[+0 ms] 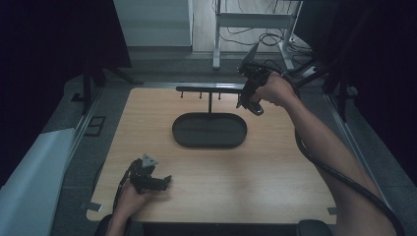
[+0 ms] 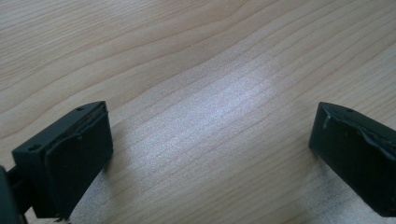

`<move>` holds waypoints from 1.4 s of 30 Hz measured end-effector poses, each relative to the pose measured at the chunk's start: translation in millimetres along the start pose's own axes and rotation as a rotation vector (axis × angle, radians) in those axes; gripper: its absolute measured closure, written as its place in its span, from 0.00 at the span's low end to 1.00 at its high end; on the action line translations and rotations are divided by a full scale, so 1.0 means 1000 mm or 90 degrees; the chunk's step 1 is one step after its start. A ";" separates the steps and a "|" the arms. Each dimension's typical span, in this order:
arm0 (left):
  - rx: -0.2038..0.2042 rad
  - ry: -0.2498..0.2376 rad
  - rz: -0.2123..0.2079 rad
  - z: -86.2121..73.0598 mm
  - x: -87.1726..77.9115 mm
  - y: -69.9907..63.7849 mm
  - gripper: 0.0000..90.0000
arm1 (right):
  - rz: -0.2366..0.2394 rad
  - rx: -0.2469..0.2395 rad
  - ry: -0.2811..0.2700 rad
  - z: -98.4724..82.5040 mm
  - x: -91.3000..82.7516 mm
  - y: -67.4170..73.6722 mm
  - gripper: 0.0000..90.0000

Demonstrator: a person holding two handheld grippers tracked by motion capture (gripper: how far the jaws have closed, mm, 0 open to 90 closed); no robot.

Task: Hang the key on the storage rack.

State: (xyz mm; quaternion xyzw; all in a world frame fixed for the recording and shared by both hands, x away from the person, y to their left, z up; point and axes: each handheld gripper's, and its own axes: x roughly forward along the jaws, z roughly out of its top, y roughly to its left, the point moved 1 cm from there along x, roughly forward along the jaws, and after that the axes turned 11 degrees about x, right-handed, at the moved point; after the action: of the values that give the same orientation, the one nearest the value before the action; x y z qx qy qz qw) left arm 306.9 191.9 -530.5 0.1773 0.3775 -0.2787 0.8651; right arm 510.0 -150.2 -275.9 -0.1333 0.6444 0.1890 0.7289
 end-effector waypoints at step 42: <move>0.000 -0.001 0.001 0.000 0.000 0.000 0.00 | -0.011 0.010 -0.026 0.028 0.008 0.020 0.54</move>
State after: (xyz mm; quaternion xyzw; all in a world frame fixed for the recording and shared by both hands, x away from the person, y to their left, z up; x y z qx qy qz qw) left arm 306.9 191.9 -530.6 0.1770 0.3771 -0.2783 0.8654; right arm 527.0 -119.5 -279.0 -0.1293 0.6294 0.1800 0.7448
